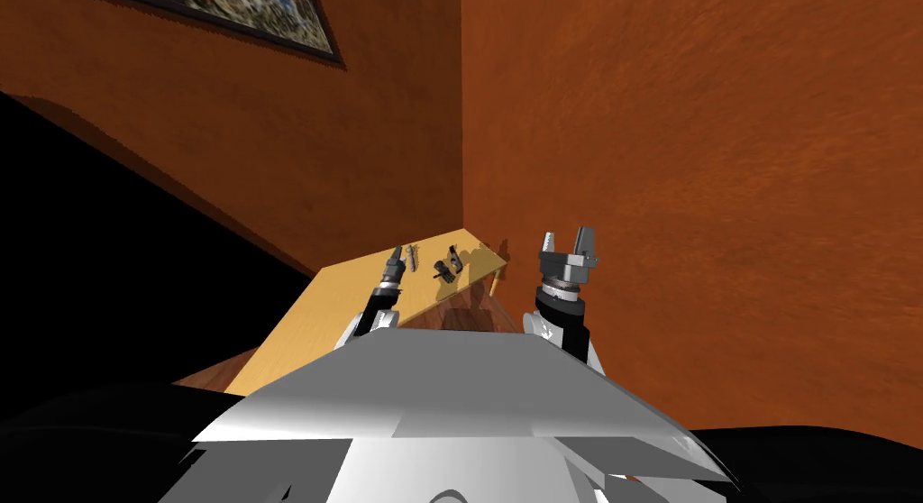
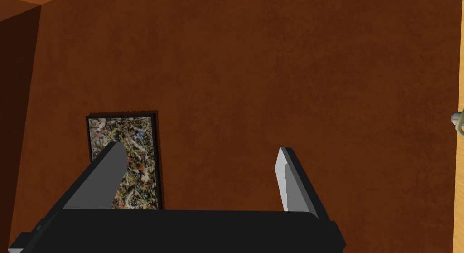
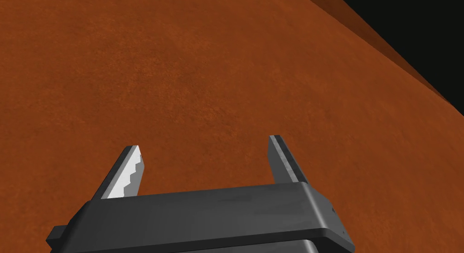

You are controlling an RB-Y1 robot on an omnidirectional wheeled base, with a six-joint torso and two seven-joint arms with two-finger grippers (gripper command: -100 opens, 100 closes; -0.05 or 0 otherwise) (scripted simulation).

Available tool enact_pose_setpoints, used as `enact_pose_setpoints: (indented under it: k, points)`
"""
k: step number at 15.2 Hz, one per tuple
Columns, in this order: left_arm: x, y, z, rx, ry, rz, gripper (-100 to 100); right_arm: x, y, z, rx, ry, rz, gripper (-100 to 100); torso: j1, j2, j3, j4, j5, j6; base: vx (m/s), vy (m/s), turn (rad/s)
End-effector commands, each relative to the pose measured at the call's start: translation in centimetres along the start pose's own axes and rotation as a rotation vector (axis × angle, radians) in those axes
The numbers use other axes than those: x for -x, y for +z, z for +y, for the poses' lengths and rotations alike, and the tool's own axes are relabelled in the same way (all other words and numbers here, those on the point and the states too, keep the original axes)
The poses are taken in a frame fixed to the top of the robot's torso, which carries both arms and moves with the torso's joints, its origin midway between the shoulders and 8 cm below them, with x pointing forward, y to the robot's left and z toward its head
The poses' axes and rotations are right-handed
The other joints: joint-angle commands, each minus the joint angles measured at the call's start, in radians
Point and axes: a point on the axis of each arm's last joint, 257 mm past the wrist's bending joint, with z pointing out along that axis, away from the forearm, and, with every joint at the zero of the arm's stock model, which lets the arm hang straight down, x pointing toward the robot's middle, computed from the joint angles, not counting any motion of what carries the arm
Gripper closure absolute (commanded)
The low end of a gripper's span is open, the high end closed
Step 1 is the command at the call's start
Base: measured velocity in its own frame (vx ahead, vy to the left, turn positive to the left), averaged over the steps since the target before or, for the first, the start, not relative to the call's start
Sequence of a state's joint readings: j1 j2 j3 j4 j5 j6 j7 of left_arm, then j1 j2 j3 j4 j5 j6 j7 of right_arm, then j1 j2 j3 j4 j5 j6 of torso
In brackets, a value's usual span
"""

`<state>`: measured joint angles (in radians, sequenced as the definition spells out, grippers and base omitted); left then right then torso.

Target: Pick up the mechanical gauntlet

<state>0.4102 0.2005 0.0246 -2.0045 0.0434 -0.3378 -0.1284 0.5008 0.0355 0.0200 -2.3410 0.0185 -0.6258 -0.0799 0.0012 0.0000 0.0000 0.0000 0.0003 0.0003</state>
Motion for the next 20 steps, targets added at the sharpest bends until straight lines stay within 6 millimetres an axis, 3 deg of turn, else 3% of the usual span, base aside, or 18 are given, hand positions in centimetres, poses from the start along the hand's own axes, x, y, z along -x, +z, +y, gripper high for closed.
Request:
enact_pose_setpoints:
  k: [1, 2, 6, 7, 11, 12, 17, 20]
  points:
    - [0.4, 0.2, 2.5, 0.058, -0.001, 0.001, -100, 0.0, 0.0, 0.0, 0.0, 0.0, 0.0, 0, 0.0, 0.0, 0.0, 0.0, 0.0, 0.0, -0.006, 0.009, -0.129]
    - [0.4, 0.2, 2.6, 0.059, -0.001, 0.001, -100, 0.0, 0.0, 0.0, 0.0, 0.0, 0.0, 0, 0.0, 0.0, 0.0, 0.0, 0.0, 0.0, -0.005, 0.01, -0.103]
    - [1.4, 0.0, 8.0, 0.19, -0.013, -0.007, -100, 0.0, 0.0, 0.0, 0.0, 0.0, 0.0, 0, 0.0, 0.0, 0.0, 0.0, 0.0, 0.0, -0.005, 0.012, -0.174]
    - [1.4, 0.0, 8.0, 0.19, -0.013, -0.007, -100, 0.0, 0.0, 0.0, 0.0, 0.0, 0.0, 0, 0.0, 0.0, 0.0, 0.0, 0.0, 0.0, -0.007, 0.013, -0.109]
    - [2.5, -0.8, 13.4, 0.326, -0.038, -0.028, -100, 0.0, 0.0, 0.0, 0.0, 0.0, 0.0, 0, 0.0, 0.0, 0.0, 0.0, 0.0, 0.0, -0.005, 0.012, -0.18]
    - [2.5, -0.9, 13.5, 0.329, -0.038, -0.028, -100, 0.0, 0.0, 0.0, 0.0, 0.0, 0.0, 0, 0.0, 0.0, 0.0, 0.0, 0.0, 0.0, -0.005, 0.012, -0.126]
    - [3.4, -2.2, 18.7, 0.465, -0.075, -0.056, -100, 0.0, 0.0, 0.0, 0.0, 0.0, 0.0, 0, 0.0, 0.0, 0.0, 0.0, 0.0, 0.0, -0.004, 0.01, -0.141]
    - [3.6, -2.9, 20.6, 0.516, -0.09, -0.067, -100, 0.0, 0.0, 0.0, 0.0, 0.0, 0.0, 0, 0.0, 0.0, 0.0, 0.0, 0.0, 0.0, -0.003, 0.01, -0.143]
